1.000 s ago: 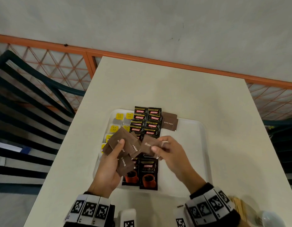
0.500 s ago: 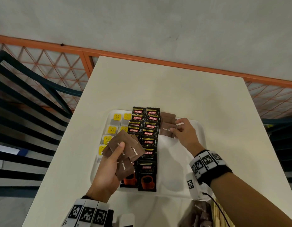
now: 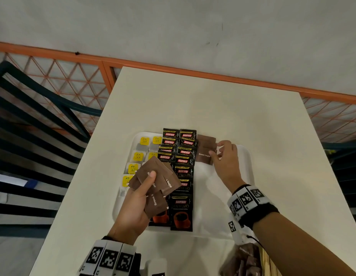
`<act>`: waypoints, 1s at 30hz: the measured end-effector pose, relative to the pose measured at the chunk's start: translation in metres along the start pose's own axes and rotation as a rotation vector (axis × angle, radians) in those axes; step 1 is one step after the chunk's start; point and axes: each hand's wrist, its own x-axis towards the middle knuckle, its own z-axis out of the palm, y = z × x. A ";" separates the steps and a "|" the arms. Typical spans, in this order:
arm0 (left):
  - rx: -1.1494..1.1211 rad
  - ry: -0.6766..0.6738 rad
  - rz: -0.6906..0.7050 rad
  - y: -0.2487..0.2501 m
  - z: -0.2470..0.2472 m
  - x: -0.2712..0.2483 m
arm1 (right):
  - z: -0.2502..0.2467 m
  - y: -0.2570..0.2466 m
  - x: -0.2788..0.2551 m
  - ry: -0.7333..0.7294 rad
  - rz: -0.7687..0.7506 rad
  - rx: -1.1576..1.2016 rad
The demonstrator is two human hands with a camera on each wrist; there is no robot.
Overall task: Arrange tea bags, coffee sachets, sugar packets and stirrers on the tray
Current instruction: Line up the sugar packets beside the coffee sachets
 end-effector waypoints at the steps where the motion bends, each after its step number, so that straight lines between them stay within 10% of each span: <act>1: -0.001 -0.003 0.003 0.000 0.001 0.000 | -0.001 -0.007 -0.005 0.000 -0.039 -0.012; 13: -0.006 -0.137 -0.053 0.003 0.012 -0.013 | 0.007 -0.076 -0.092 -0.595 -0.092 0.406; 30: -0.015 -0.079 -0.048 0.004 0.014 -0.017 | -0.005 -0.065 -0.082 -0.521 0.128 0.726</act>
